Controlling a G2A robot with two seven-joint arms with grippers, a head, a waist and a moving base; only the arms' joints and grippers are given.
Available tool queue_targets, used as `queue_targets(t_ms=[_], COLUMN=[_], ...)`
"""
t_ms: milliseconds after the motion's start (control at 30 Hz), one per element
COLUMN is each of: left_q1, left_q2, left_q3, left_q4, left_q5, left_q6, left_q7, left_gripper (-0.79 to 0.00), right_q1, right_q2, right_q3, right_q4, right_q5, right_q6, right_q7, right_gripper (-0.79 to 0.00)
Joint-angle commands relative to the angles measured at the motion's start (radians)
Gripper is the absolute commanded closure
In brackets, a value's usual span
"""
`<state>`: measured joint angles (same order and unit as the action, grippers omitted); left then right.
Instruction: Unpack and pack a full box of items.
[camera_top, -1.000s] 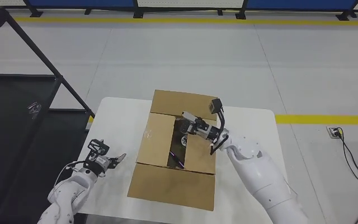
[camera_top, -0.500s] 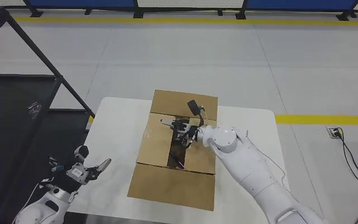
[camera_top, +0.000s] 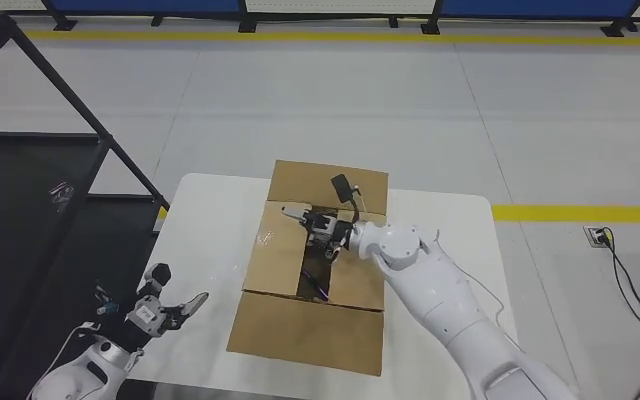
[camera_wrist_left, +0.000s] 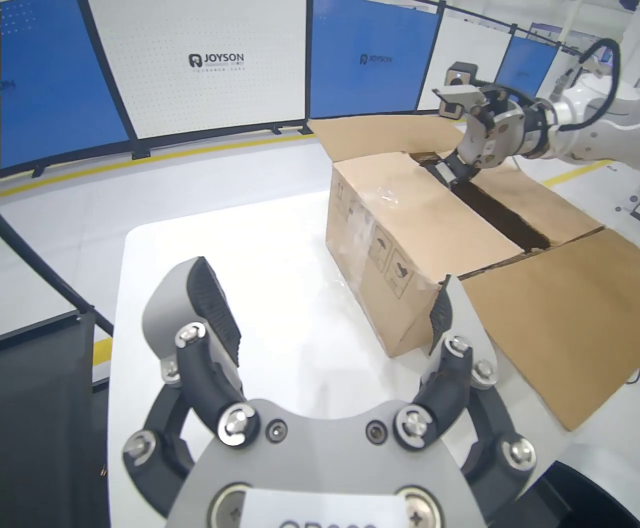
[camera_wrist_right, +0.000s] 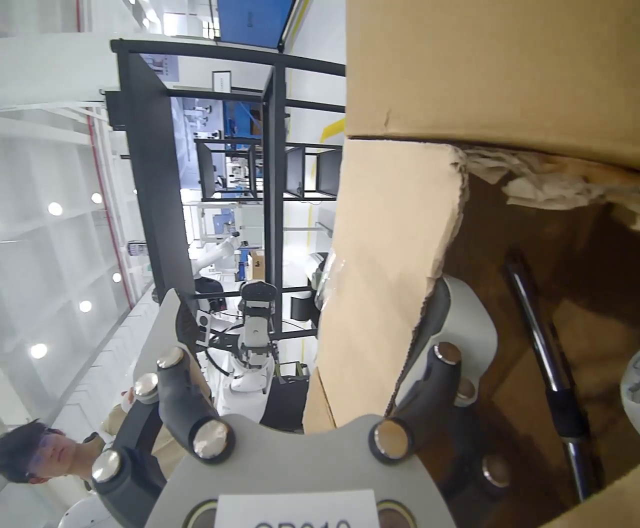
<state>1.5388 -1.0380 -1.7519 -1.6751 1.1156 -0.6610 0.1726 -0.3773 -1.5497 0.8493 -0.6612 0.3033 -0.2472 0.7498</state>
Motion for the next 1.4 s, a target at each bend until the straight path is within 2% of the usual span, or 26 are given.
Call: queue_targets(t_ms=[0, 233, 400, 700, 867, 1033, 1367], left_q1=[0.015, 0.044, 0.030, -0.063, -0.085, -0.090, -0.082], left_q2=[0.000, -0.001, -0.005, -0.019, -0.024, -0.024, -0.022], left_q3=[0.003, 0.027, 0.073, 0.164, 0.159, 0.134, 0.087], left_q4=[-0.022, -0.094, -0.122, -0.097, -0.081, -0.065, -0.042], left_q5=[0.012, 0.047, 0.061, 0.014, -0.067, -0.133, -0.176], left_q6=[-0.005, -0.012, 0.014, 0.148, 0.194, 0.185, 0.186], left_q7=[0.009, 0.006, -0.028, -0.124, -0.141, -0.159, -0.167], left_gripper=[-0.785, -0.785, -0.785, -0.785, -0.785, -0.785, -0.785], right_q1=[0.004, 0.024, 0.044, 0.102, 0.133, 0.159, 0.189], right_q2=[-0.003, -0.021, -0.047, -0.135, -0.178, -0.210, -0.248], right_q3=[0.012, 0.037, 0.042, -0.022, -0.051, -0.070, -0.074], right_q4=[0.006, 0.009, 0.020, 0.088, 0.150, 0.210, 0.295], right_q5=[0.036, 0.146, 0.233, 0.313, 0.327, 0.323, 0.308], right_q6=[-0.022, -0.050, -0.046, -0.034, -0.050, -0.060, -0.095], right_q7=[0.026, 0.095, 0.100, -0.036, -0.037, -0.017, 0.022], right_gripper=[-0.785, -0.785, -0.785, -0.785, -0.785, -0.785, -0.785])
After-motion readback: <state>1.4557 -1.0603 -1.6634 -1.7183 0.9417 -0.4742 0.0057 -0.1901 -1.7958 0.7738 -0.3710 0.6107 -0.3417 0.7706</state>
